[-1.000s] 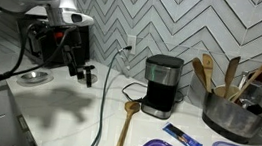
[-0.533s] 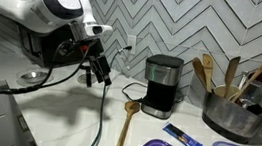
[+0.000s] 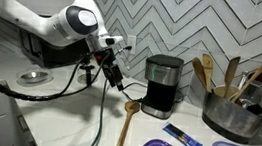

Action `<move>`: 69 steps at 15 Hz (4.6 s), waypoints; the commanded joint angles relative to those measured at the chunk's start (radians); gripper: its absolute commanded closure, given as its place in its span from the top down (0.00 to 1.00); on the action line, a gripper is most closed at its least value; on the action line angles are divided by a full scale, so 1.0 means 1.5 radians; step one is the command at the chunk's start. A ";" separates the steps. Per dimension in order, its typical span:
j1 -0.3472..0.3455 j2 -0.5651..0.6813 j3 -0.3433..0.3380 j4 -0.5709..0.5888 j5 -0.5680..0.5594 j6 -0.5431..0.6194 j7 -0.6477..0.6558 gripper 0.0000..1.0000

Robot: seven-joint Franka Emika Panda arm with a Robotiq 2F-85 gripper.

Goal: Put the wooden spoon inside the silver container

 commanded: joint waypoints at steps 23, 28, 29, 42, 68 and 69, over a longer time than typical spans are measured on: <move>0.123 0.376 -0.105 0.358 0.000 -0.037 0.009 1.00; 0.135 0.400 -0.116 0.408 0.043 -0.133 0.006 0.96; 0.135 0.400 -0.115 0.415 0.051 -0.151 0.006 0.98; 0.115 0.407 -0.135 0.385 0.081 -0.056 0.022 0.33; 0.134 0.035 -0.125 -0.044 -0.057 0.233 -0.044 0.03; 0.132 0.010 -0.125 -0.066 -0.082 0.254 -0.036 0.03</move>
